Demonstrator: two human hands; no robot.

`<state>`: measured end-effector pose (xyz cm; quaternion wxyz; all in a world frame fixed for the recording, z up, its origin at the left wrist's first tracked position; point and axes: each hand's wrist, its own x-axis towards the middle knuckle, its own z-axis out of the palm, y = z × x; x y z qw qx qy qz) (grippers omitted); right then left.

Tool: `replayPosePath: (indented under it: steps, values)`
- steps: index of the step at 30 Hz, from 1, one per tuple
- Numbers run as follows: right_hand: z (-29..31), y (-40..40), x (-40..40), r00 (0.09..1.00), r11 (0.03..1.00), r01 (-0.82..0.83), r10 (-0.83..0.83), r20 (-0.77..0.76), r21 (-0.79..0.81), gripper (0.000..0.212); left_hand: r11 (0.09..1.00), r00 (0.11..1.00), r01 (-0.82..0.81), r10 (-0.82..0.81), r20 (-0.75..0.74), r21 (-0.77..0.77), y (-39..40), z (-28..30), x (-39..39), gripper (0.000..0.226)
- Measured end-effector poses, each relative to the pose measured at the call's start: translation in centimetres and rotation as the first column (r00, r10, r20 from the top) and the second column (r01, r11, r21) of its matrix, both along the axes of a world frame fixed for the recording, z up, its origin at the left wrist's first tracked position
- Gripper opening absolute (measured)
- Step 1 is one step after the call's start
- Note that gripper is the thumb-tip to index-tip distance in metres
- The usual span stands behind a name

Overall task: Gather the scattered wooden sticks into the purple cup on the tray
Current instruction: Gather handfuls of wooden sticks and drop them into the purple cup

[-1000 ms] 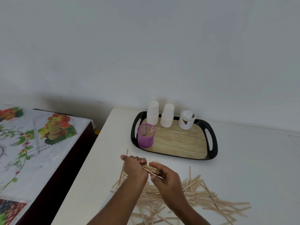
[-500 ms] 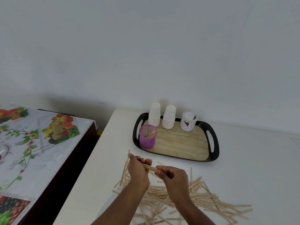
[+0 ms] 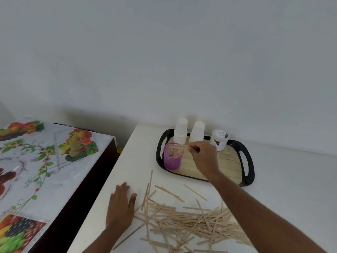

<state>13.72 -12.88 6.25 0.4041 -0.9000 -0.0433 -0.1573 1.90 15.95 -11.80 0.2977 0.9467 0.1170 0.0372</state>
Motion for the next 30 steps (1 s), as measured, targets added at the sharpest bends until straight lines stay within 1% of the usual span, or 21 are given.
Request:
replayPosePath:
  steps: [1,3,6,8,9,10,11,13,15,17,19,21,22,24,26,27,28,30]
  values:
    - [0.0,0.2,1.1,1.000,0.997,-0.028,0.029,0.010,-0.073,0.008,0.998,0.999,0.047,-0.046,-0.023,0.052,0.5,-0.5,-0.2,0.074]
    - [-0.2,0.8,2.9,0.997,0.973,-0.082,0.080,-0.015,-0.216,0.011,0.987,0.994,0.108,-0.105,-0.033,0.120,0.9,-0.7,-0.5,0.081]
    - [-0.3,2.3,4.4,0.985,0.895,-0.160,0.121,-0.120,-0.415,0.026,0.978,0.993,0.116,-0.112,-0.035,0.172,0.7,-0.3,-0.8,0.097]
    - [-0.7,3.1,5.1,0.975,0.831,-0.210,0.142,-0.170,-0.515,0.038,0.975,0.994,0.111,-0.106,-0.039,0.192,0.5,-0.1,-0.8,0.101]
    - [-0.8,3.5,5.4,0.970,0.806,-0.236,0.159,-0.185,-0.543,0.038,0.976,0.994,0.109,-0.104,-0.038,0.190,0.4,-0.1,-0.9,0.100]
    - [-0.7,3.9,5.5,0.965,0.788,-0.257,0.174,-0.198,-0.560,0.030,0.977,0.994,0.107,-0.102,-0.035,0.184,0.4,0.0,-0.9,0.098]
    - [-0.7,4.1,5.7,0.960,0.778,-0.276,0.191,-0.206,-0.565,0.024,0.979,0.994,0.105,-0.101,-0.030,0.177,0.5,-0.1,-1.0,0.096]
    - [-0.5,4.2,5.7,0.960,0.773,-0.273,0.179,-0.216,-0.573,0.026,0.980,0.995,0.103,-0.100,-0.028,0.170,0.5,0.0,-1.0,0.093]
    - [-0.2,3.7,5.3,0.973,0.809,-0.211,0.121,-0.196,-0.548,0.028,0.980,0.994,0.105,-0.101,-0.033,0.167,0.5,0.1,-1.0,0.092]
    - [-0.2,2.7,4.6,0.991,0.875,-0.104,0.050,-0.125,-0.473,0.029,0.981,0.994,0.105,-0.101,-0.036,0.162,0.4,0.2,-1.0,0.091]
    - [-0.7,1.6,3.2,1.000,0.930,0.003,-0.005,-0.004,-0.369,0.023,0.981,0.994,0.108,-0.102,-0.043,0.159,0.4,0.3,-0.9,0.091]
    - [-1.9,0.6,1.1,0.996,0.954,0.065,-0.044,0.077,-0.292,0.012,0.979,0.993,0.117,-0.109,-0.053,0.166,0.3,0.2,-1.0,0.092]
    - [-2.7,0.2,-0.1,0.995,0.958,0.074,-0.053,0.083,-0.275,0.008,0.978,0.992,0.121,-0.113,-0.057,0.168,0.4,0.2,-1.0,0.093]
    - [-5.2,-0.5,-2.6,0.998,0.965,0.059,-0.051,0.037,-0.254,0.004,0.977,0.990,0.131,-0.122,-0.063,0.170,0.3,0.3,-1.0,0.093]
    - [-7.9,-1.3,-4.8,0.998,0.971,0.019,-0.033,-0.056,-0.239,0.005,0.970,0.987,0.156,-0.145,-0.074,0.184,0.2,0.4,-1.1,0.089]
    - [-9.2,-1.7,-5.7,0.994,0.967,0.006,-0.033,-0.104,-0.256,0.006,0.966,0.984,0.175,-0.163,-0.077,0.190,0.2,0.4,-1.1,0.086]
    - [-10.4,-2.2,-6.5,0.989,0.954,-0.006,-0.039,-0.145,-0.300,0.013,0.962,0.980,0.196,-0.185,-0.075,0.191,0.2,0.4,-1.3,0.085]
    - [-12.6,-2.9,-7.6,0.966,0.915,-0.049,-0.060,-0.253,-0.401,0.043,0.956,0.971,0.237,-0.229,-0.066,0.175,0.3,0.3,-1.5,0.083]
